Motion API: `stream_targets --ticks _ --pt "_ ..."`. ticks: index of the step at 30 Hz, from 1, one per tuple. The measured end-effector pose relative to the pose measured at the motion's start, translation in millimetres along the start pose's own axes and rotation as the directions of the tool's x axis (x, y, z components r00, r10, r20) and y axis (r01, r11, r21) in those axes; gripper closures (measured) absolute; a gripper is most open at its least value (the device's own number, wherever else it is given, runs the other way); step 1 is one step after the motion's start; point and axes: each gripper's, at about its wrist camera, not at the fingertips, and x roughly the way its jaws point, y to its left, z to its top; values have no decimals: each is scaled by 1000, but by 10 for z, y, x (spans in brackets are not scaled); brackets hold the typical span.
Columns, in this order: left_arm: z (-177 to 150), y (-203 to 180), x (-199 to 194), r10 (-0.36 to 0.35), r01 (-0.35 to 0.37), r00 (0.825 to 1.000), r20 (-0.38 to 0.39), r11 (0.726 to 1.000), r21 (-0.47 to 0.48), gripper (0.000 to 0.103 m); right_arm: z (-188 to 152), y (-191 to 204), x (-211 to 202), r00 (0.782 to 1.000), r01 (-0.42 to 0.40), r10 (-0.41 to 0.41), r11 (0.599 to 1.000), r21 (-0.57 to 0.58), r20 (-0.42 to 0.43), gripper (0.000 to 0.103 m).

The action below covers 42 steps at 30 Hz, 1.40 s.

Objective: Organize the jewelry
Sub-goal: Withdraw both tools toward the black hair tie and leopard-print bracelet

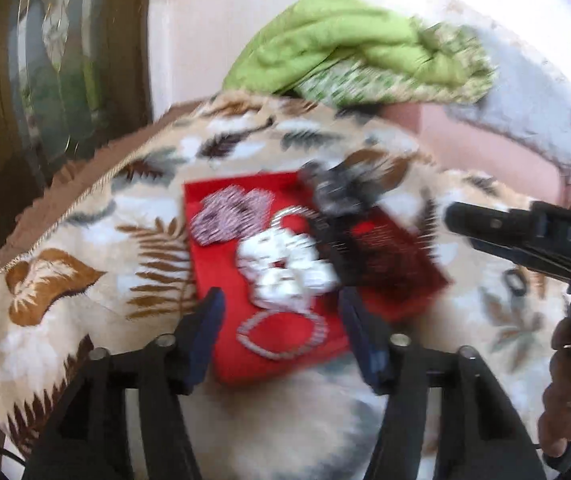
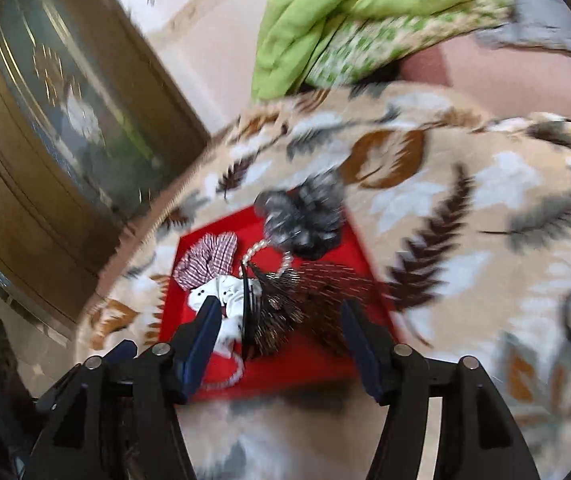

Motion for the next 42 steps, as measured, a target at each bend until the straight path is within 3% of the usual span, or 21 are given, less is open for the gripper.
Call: stream_targets --ticks 5,8,13,18,23,32,42 --pt "-150 -672 -668 -9 2 995 98 998 69 30 -275 -388 -1047 996 27 -34 997 79 87 28" --pt "-253 -1019 -958 -42 28 988 146 995 94 27 -502 -638 -1587 985 104 -115 991 87 129 26" --pt "-460 -1604 -1248 -67 39 985 159 985 169 26 -891 -1109 -2265 960 191 -214 972 139 181 25" --pt "-583 -1923 -1518 -93 60 983 160 978 200 26 -1071 -1374 -2604 946 204 -243 961 187 214 25" --pt "-602 -2082 -1695 -114 89 985 129 979 185 26 -1148 -1391 -2869 928 227 -269 957 180 258 25" --pt "-646 -2227 -1896 -67 35 984 163 982 188 26 -1247 -1389 -3124 891 269 -316 946 181 326 25" --pt "-712 -2256 -1793 -67 44 990 123 983 178 26 -1295 -1372 -3068 886 319 -348 937 142 308 25"
